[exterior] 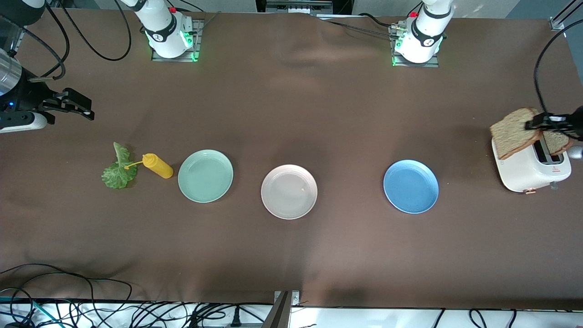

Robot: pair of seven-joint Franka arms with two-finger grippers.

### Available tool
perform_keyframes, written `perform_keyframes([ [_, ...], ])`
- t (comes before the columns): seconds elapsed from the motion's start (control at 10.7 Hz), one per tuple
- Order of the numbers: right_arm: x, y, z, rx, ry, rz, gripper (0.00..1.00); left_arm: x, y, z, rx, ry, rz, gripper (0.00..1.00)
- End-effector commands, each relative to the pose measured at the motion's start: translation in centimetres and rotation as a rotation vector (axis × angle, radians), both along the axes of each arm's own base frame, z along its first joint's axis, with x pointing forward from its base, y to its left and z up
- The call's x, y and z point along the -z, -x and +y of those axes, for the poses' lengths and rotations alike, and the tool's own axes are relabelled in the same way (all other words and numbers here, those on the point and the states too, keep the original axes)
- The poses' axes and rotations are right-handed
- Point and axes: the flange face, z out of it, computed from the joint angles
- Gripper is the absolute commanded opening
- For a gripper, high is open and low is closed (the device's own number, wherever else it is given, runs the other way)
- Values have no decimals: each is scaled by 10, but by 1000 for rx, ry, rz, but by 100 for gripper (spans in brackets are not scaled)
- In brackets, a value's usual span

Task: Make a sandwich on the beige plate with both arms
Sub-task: 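Grasp the bread slice and lift it out of the toaster, then carry the bread slice with the left gripper over the beige plate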

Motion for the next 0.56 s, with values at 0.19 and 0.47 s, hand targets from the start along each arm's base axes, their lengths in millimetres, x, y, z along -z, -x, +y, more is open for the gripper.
perform_keyframes([
  [0.19, -9, 4, -8, 9, -4, -2, 100, 57, -46, -104, -26, 227, -2, 0],
  [0.47, -8, 3, -6, 7, -4, 0, 100, 74, -68, -195, 7, 300, -79, 0],
])
